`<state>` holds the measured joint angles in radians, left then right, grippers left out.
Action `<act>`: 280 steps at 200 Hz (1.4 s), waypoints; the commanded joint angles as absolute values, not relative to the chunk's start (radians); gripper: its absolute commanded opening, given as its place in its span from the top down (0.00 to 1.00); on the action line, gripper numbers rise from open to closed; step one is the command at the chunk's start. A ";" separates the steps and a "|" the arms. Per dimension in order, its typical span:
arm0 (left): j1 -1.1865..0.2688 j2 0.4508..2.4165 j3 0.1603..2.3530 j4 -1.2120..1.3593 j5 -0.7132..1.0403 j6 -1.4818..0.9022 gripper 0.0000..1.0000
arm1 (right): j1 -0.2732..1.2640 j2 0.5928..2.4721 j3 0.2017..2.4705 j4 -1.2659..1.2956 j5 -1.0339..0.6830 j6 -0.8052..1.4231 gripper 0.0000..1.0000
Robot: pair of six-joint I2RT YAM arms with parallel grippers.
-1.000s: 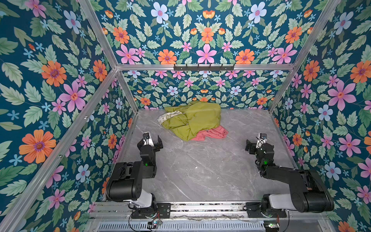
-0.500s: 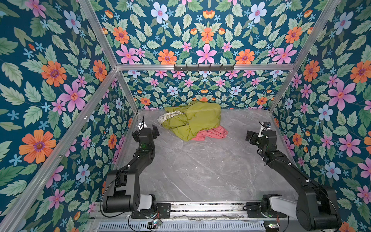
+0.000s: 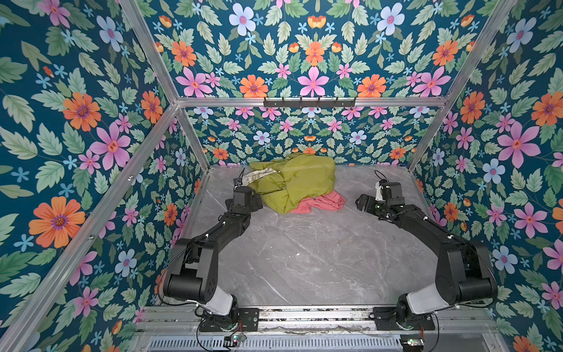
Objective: Pick out a specific cloth from the pile
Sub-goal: 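Reach the left gripper to the green jacket while the right gripper reaches the pink cloth, then hold the green jacket with the left gripper while the right gripper pinches the pink cloth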
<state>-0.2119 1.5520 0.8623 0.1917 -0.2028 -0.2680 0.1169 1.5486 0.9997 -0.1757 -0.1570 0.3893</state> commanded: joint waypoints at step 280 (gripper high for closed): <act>-0.364 1.695 0.996 0.127 0.204 -0.387 0.00 | 0.215 2.101 1.552 -0.400 -0.271 0.504 0.80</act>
<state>-0.3630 1.6924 0.9936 0.1196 0.1989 -0.3889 0.2134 2.0888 1.5402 -0.3927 -0.2573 0.4934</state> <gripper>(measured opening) 0.998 0.234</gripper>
